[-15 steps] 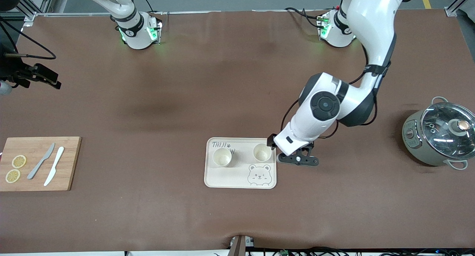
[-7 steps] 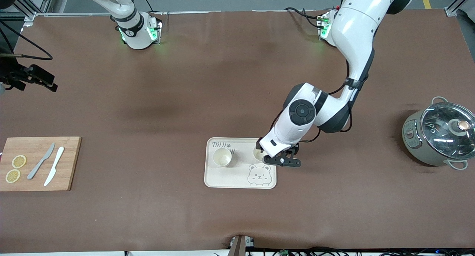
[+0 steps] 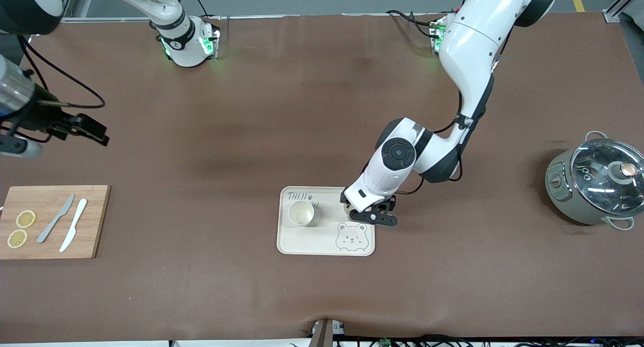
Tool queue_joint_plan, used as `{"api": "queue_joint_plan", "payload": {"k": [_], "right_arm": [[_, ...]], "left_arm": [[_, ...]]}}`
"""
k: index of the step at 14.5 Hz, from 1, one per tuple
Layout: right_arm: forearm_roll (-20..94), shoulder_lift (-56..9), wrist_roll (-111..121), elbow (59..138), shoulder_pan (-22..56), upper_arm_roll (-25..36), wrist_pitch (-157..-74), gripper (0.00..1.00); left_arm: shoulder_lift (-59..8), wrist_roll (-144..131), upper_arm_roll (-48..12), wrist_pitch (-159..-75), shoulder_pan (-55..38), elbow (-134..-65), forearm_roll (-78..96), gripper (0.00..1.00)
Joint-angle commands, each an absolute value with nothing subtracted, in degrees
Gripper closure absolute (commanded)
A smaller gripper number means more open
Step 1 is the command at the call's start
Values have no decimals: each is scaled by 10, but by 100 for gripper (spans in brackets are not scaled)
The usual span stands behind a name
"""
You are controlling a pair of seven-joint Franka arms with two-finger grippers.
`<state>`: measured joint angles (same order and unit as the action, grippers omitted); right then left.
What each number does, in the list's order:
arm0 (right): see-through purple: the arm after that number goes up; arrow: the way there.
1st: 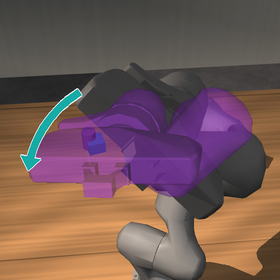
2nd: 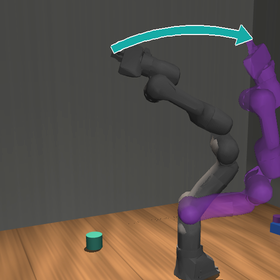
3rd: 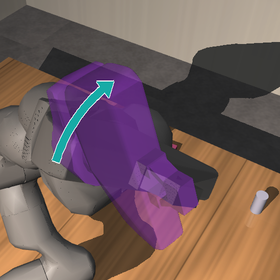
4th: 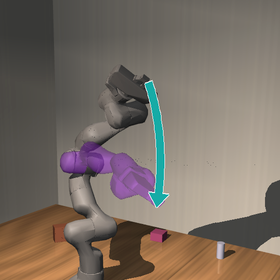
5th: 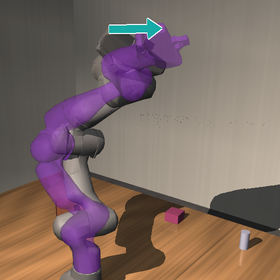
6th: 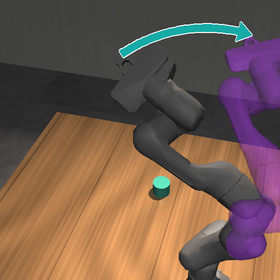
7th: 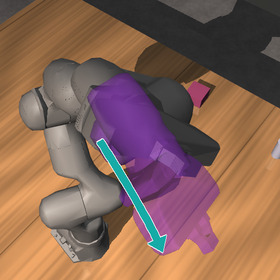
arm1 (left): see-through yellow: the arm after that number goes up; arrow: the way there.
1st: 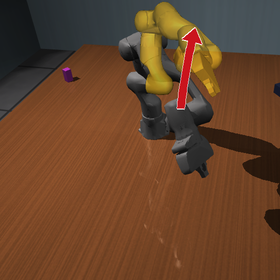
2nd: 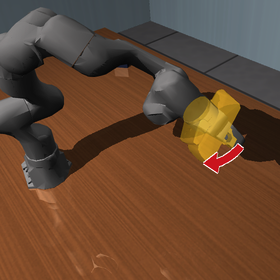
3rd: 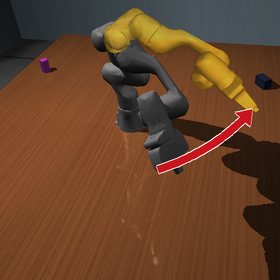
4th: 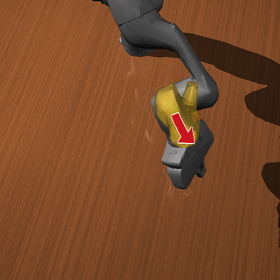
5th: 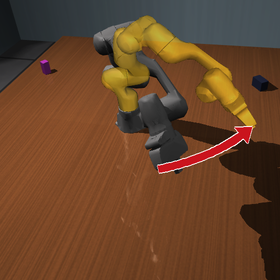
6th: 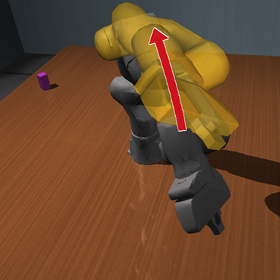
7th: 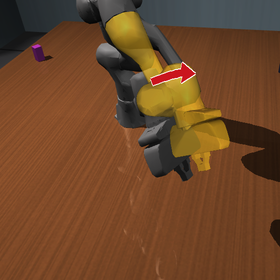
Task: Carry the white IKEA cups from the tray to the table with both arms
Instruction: 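Lower the left gripper onto the cup while the right gripper reaches the other cup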
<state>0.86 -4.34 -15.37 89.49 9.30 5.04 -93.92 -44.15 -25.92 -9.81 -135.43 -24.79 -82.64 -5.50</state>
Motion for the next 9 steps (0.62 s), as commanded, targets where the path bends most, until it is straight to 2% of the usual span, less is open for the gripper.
{"api": "queue_joint_plan", "payload": {"k": [1, 5, 9], "right_arm": [[16, -97, -227, 847, 128, 54, -936, 0], [51, -178, -297, 775, 162, 54, -953, 0], [54, -220, -373, 770, 207, 54, -1028, 0]], "left_arm": [[-436, -272, -94, -1363, -251, -836, -76, 0], [-438, -276, -92, -1365, -248, -846, -117, 0], [-438, -276, -92, -1368, -245, -850, -117, 0]]}}
